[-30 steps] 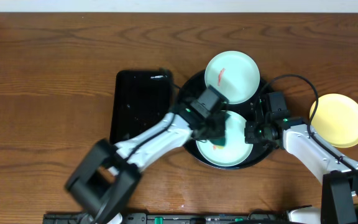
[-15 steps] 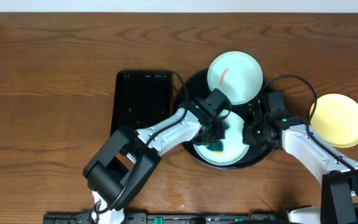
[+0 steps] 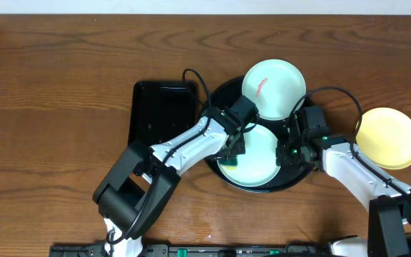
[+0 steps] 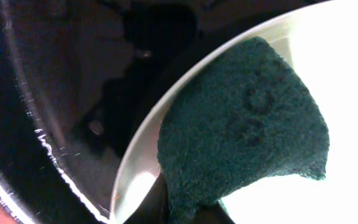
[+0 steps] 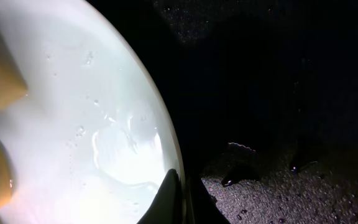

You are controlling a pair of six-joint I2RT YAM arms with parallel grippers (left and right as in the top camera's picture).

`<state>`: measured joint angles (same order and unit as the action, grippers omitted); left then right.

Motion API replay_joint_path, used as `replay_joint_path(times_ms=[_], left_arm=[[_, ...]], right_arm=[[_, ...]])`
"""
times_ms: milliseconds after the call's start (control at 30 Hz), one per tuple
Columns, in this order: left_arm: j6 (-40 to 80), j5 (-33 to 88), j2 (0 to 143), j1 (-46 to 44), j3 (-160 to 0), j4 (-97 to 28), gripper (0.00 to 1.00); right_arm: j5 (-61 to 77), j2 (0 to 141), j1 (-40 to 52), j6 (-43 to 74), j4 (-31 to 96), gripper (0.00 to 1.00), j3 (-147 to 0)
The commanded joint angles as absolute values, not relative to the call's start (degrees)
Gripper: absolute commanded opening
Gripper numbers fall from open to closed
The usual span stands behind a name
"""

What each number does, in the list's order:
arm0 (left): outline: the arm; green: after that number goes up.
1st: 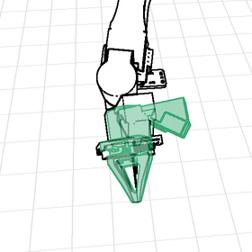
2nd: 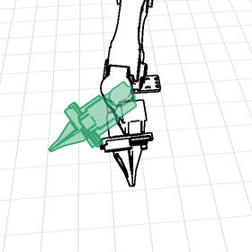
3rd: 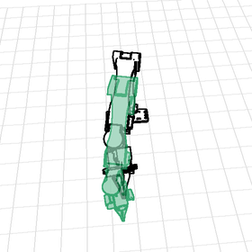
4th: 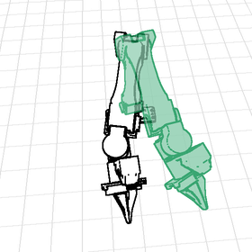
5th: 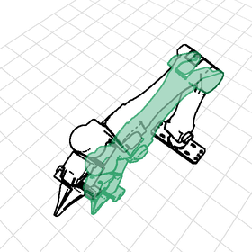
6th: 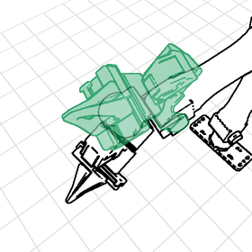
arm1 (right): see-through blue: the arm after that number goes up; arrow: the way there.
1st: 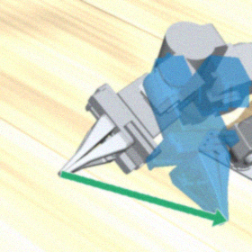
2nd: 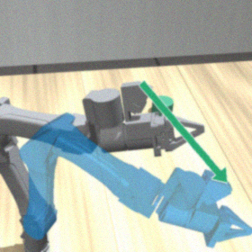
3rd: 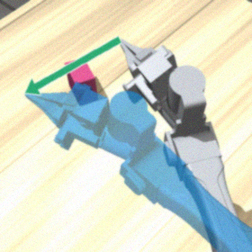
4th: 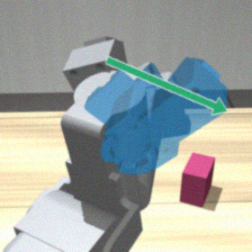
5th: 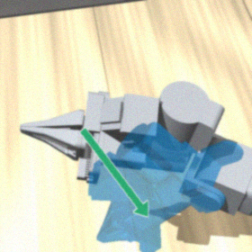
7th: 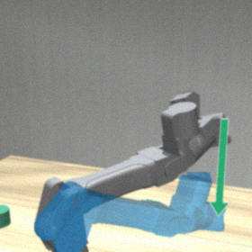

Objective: Clean dirty plates on tray and stack at the side
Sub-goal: 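Scrub the near pale green plate's red smear with the left-held sponge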

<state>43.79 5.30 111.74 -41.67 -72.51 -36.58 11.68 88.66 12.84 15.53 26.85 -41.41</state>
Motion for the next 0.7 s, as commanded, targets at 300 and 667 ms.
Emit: replay_joint_path(times_ms=[300, 667], left_arm=[[43.1, 29.7, 116.9, -44.2, -70.5, -21.8, 0.08], [35.5, 23.9, 116.9, -46.4, -70.5, -18.7, 0.10]], right_arm=[[5.4, 89.3, 12.1, 15.6, 27.2, 0.01, -40.9], [5.4, 89.3, 12.1, 15.6, 27.7, 0.01, -40.9]])
